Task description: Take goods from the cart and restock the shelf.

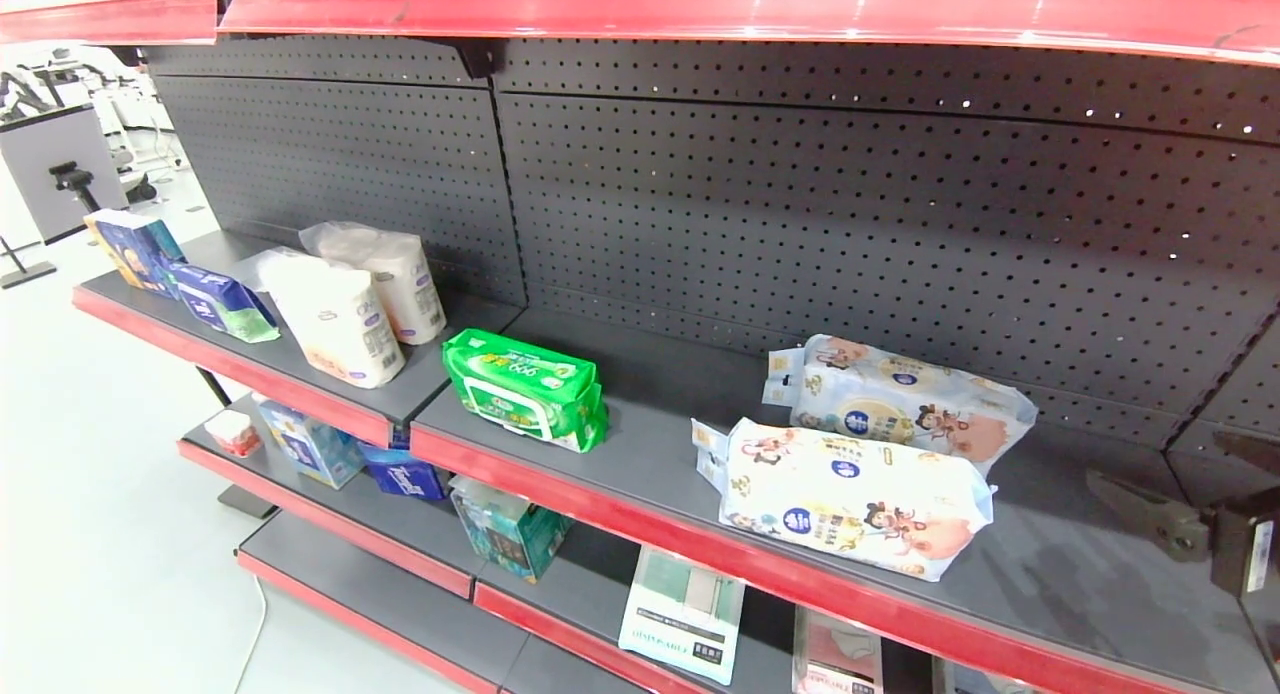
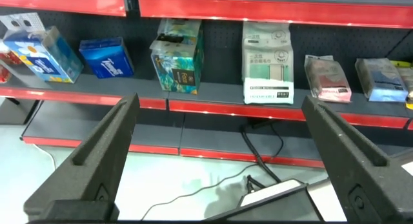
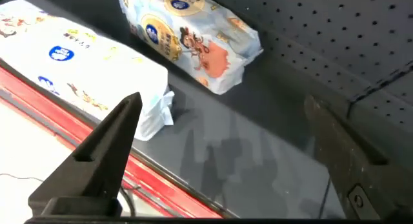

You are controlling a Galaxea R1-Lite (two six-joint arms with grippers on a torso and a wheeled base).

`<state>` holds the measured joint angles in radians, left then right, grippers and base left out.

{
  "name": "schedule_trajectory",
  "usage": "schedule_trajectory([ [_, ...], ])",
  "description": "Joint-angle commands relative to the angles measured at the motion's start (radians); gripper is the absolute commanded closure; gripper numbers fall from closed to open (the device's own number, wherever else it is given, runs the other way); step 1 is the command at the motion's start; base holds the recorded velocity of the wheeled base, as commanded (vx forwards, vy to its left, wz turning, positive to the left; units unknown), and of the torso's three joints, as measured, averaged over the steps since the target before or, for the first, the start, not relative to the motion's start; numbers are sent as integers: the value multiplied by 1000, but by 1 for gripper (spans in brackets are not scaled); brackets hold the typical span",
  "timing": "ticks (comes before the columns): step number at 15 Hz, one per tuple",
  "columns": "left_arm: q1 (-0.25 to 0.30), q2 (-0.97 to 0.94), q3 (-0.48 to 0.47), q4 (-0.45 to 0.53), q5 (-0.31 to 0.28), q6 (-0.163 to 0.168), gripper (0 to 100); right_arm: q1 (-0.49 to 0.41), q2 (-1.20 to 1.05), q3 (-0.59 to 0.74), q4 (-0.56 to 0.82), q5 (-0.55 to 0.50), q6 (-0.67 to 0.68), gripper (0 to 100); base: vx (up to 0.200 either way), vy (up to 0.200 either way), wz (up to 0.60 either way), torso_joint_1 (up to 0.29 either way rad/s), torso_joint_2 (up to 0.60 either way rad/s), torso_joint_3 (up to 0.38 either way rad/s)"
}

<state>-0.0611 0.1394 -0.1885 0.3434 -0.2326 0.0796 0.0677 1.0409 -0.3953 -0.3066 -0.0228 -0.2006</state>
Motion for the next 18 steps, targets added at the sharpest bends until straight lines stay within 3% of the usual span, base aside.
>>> schedule_trajectory([
  [1, 0, 8, 0, 0, -2, 2, 0, 17, 165, -60, -3, -2, 70, 0, 0, 0, 0, 0, 0, 0],
  [7, 0, -6, 1, 0, 4, 0, 0, 44, 495, -247, -2, -92, 267, 0, 0, 0, 0, 0, 0, 0],
  [18, 0, 0, 0, 0, 4, 0, 0, 18, 475, -200, -2, -105, 227, 0, 0, 0, 0, 0, 0, 0],
])
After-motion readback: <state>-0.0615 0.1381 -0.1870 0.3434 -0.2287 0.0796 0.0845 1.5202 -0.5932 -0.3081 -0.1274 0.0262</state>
